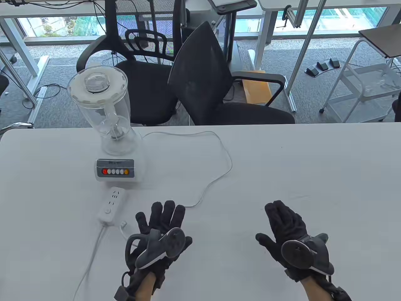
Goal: Plug the blender into the power strip
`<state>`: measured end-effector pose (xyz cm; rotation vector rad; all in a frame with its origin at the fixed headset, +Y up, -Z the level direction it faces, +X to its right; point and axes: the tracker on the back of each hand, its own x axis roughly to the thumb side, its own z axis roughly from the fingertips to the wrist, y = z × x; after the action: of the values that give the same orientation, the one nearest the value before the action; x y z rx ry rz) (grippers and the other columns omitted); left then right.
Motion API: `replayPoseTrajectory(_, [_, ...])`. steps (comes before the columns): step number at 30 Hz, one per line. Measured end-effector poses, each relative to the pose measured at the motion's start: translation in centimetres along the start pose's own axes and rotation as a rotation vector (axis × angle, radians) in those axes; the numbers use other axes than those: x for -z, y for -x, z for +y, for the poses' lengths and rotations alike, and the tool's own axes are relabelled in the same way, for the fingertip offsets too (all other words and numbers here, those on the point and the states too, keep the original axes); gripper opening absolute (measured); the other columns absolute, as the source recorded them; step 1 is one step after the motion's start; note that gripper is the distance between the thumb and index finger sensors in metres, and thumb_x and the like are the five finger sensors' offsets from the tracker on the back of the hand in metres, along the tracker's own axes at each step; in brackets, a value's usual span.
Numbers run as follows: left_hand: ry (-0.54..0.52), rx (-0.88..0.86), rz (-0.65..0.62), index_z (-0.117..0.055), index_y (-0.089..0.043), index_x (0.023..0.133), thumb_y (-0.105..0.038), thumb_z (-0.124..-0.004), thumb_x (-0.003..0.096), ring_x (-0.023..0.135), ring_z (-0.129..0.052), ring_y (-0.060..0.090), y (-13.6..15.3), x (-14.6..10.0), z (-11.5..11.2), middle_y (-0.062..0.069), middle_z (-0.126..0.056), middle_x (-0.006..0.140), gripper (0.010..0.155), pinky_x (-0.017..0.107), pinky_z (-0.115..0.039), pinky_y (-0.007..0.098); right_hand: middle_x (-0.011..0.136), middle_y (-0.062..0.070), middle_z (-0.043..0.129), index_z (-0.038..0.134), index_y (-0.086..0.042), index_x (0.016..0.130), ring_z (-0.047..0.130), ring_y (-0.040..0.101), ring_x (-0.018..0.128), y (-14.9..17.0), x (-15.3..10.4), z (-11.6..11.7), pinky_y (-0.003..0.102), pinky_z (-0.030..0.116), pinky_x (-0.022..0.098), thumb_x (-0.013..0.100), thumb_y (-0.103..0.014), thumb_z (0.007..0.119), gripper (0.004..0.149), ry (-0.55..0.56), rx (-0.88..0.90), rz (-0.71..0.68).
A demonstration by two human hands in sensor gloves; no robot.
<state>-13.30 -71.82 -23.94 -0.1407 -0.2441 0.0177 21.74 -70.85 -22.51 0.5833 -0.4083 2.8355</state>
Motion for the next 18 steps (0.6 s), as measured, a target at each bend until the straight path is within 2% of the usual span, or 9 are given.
replayPoseTrajectory(8, [-0.035,-0.018,0.041,-0.017,-0.03,0.115,-0.066,-0.062,0.0464,0.119,-0.026,0.047,1.2,-0.3,0.6,0.008,-0.019,0.127,0.09,0.073,-0.027,0.08,0.113,0.034,0.047,0.044,-0.004,0.115,0.062,0.056,0.097,0.0,0.0,0.1,0.074,0.06,0.058,0.049,-0.056,0.068,0.087,-0.008,0.018,-0.004])
replayPoseTrajectory(12, [-0.073,-0.076,0.101,-0.018,-0.03,0.115,-0.065,-0.063,0.0471,0.119,-0.029,0.046,3.2,-0.7,1.3,0.009,-0.022,0.127,0.089,0.074,-0.028,0.08,0.113,0.034,0.047,0.044,-0.004,0.115,0.063,0.056,0.096,0.0,0.1,0.6,0.074,0.06,0.058,0.049,-0.055,0.068,0.087,-0.034,0.026,-0.003])
replayPoseTrajectory(18, [-0.134,-0.217,0.246,-0.022,-0.028,0.116,-0.064,-0.063,0.0478,0.118,-0.033,0.047,7.7,-1.6,2.1,0.01,-0.027,0.127,0.087,0.074,-0.03,0.079,0.113,0.034,0.047,0.044,-0.004,0.115,0.063,0.056,0.096,0.1,0.1,0.7,0.073,0.06,0.058,0.049,-0.055,0.069,0.087,-0.042,0.024,-0.005])
